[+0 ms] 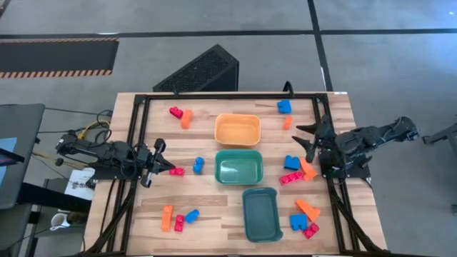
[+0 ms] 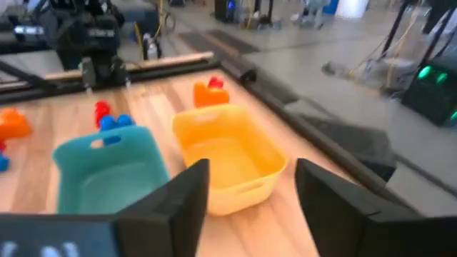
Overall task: Sort & place blocks by color
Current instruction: Put the blue game piece into the blue bin
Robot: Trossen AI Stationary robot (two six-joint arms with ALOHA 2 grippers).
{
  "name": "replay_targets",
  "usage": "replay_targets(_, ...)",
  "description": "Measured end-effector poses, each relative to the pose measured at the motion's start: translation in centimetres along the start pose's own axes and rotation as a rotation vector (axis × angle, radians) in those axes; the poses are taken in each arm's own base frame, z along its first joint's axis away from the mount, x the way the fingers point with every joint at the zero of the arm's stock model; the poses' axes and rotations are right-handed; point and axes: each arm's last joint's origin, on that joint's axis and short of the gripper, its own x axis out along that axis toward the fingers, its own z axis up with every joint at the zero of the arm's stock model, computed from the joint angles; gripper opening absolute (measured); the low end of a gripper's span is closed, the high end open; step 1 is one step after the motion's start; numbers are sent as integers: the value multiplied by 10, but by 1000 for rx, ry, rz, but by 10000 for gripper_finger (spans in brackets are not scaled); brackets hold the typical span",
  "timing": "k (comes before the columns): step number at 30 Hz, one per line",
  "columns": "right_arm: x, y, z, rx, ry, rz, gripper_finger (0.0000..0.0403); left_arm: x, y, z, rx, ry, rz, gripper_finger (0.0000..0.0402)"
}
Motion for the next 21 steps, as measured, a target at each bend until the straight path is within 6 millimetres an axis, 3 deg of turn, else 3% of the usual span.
replay_targets(8,4,0,3,43,341,52,269,0,0,0,0,0,0,0)
replay_targets(12,11,1,-5,43,523,50,269,0,0,0,0,-1,0,0)
replay_targets(21,40,15,-17,30,726,47,270,0,0,0,0,0,0,0)
